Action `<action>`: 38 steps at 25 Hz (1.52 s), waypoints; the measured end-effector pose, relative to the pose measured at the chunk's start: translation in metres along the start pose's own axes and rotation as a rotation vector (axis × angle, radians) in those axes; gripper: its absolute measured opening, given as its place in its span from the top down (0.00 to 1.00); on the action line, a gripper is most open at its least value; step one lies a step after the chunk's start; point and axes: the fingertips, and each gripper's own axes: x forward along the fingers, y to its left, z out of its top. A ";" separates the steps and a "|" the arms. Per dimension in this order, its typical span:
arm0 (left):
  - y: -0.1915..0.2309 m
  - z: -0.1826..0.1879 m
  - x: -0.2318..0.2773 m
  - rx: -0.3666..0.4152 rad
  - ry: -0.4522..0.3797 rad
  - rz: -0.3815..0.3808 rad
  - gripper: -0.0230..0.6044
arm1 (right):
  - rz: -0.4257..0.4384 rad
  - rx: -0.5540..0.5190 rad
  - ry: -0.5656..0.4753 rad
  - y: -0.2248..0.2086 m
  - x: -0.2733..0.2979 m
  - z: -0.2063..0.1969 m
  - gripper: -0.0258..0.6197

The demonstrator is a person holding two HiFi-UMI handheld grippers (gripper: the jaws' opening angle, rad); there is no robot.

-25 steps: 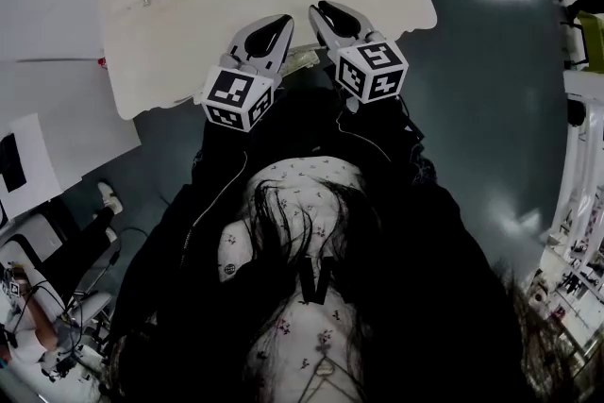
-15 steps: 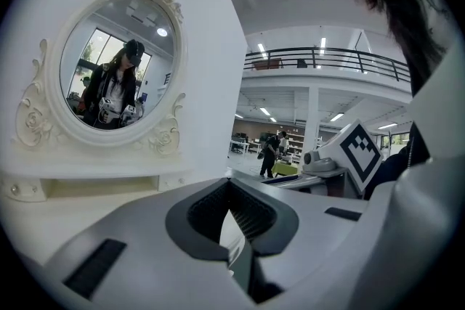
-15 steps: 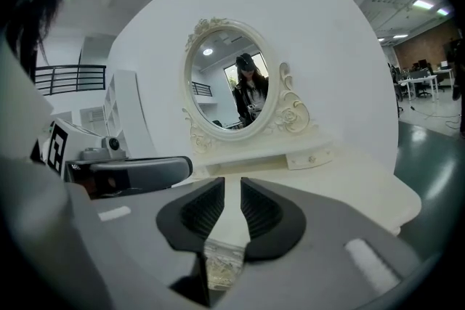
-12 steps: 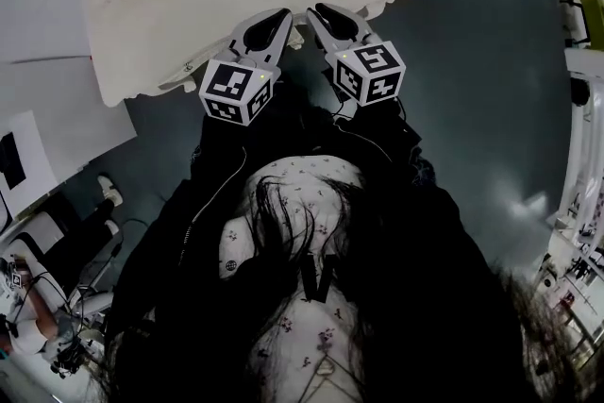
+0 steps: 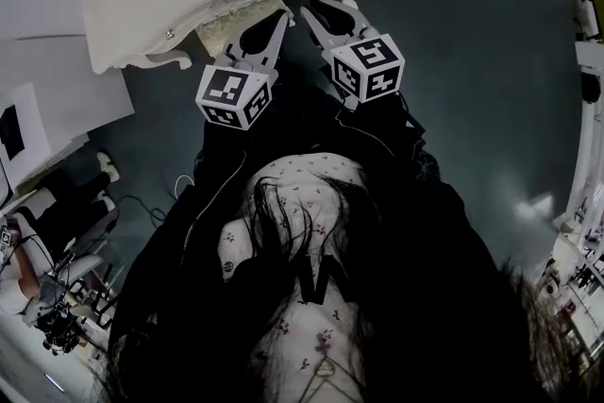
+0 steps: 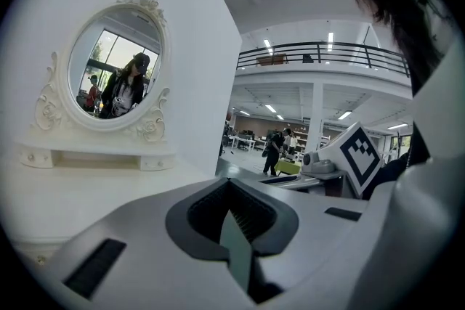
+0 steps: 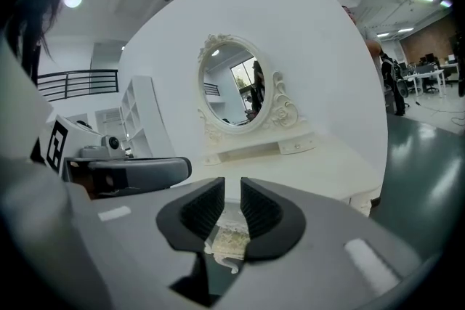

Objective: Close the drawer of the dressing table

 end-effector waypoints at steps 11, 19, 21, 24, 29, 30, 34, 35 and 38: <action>0.006 -0.008 -0.054 0.014 -0.016 0.115 0.96 | 0.083 -0.028 0.004 0.050 -0.006 -0.016 0.86; 0.035 -0.016 -0.112 0.058 -0.015 0.126 0.96 | 0.089 -0.054 0.010 0.111 0.019 -0.026 0.89; 0.047 -0.018 -0.133 0.050 -0.019 0.132 0.96 | 0.089 -0.066 0.018 0.132 0.027 -0.031 0.90; 0.056 -0.024 -0.158 0.042 -0.020 0.132 0.96 | 0.086 -0.085 0.026 0.160 0.030 -0.040 0.92; 0.067 -0.032 -0.187 0.032 -0.028 0.119 0.96 | 0.067 -0.111 0.032 0.193 0.031 -0.054 0.95; 0.070 -0.032 -0.191 0.033 -0.030 0.116 0.96 | 0.066 -0.113 0.031 0.199 0.032 -0.056 0.95; 0.074 -0.035 -0.206 0.045 -0.038 0.097 0.96 | 0.055 -0.127 0.021 0.216 0.036 -0.061 0.95; 0.074 -0.035 -0.208 0.048 -0.040 0.091 0.96 | 0.053 -0.129 0.018 0.219 0.036 -0.061 0.95; 0.072 -0.035 -0.212 0.053 -0.045 0.076 0.96 | 0.045 -0.131 0.009 0.224 0.035 -0.061 0.95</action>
